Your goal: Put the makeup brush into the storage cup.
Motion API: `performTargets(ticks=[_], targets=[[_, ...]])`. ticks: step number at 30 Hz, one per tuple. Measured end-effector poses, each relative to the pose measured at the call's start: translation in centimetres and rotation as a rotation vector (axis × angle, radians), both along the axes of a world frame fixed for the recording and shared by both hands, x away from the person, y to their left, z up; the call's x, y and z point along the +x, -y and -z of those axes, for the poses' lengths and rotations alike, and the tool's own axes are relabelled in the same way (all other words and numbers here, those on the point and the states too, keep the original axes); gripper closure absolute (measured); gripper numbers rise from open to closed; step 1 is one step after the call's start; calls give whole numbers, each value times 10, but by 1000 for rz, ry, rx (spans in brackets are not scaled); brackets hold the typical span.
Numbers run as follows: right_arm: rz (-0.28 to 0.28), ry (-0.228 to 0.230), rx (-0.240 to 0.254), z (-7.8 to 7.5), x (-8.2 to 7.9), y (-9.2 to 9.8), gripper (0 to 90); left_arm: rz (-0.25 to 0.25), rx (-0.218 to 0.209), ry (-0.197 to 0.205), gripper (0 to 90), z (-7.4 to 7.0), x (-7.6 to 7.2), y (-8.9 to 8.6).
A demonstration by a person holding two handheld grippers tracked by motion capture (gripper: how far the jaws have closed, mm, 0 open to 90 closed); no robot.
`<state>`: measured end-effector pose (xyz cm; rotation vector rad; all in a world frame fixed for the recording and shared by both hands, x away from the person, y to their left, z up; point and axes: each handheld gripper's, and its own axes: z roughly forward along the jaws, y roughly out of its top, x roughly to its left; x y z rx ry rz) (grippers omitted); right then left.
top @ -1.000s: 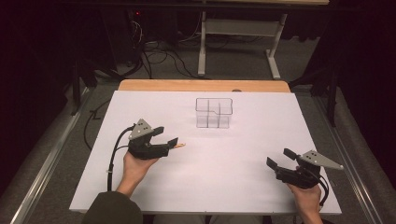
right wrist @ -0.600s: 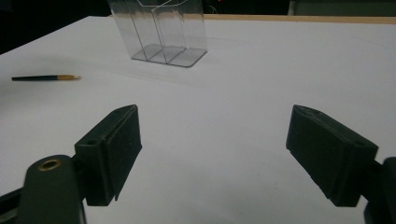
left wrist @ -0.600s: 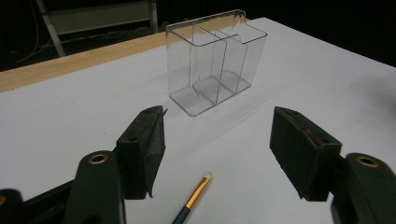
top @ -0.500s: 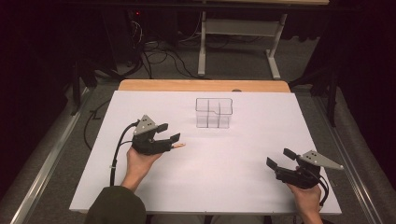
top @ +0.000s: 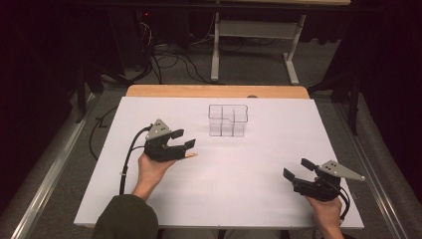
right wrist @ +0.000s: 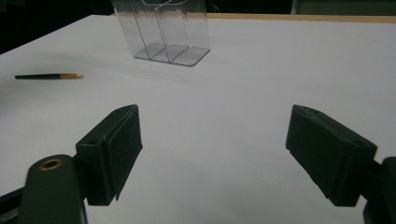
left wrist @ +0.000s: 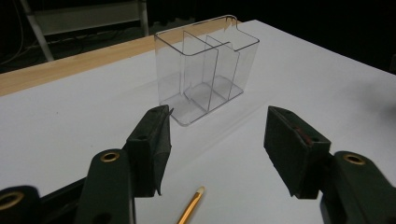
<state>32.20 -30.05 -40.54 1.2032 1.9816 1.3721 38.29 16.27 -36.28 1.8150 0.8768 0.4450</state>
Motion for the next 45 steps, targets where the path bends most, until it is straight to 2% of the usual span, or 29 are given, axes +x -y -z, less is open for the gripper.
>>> performTargets(ticks=[9, 14, 16, 27, 36, 45], targets=[[0, -1, 4, 0, -1, 0, 203, 3, -18, -20, 424, -1, 10, 7], [-4, -1, 4, 0, 0, 0, 203, 2, -14, -18, 409, -2, 15, 12], [-5, -1, 7, 0, 0, 0, 203, 7, -11, -5, 402, -3, 16, 14], [-10, -7, 9, 0, 0, 0, 206, 14, 53, -24, 387, -6, 18, 17], [-10, -13, 10, 0, 0, 0, 206, 19, 144, -36, 389, -11, 15, 19], [-15, -10, 8, 0, 0, -1, 209, 10, 216, -73, 401, -14, 14, 18]])
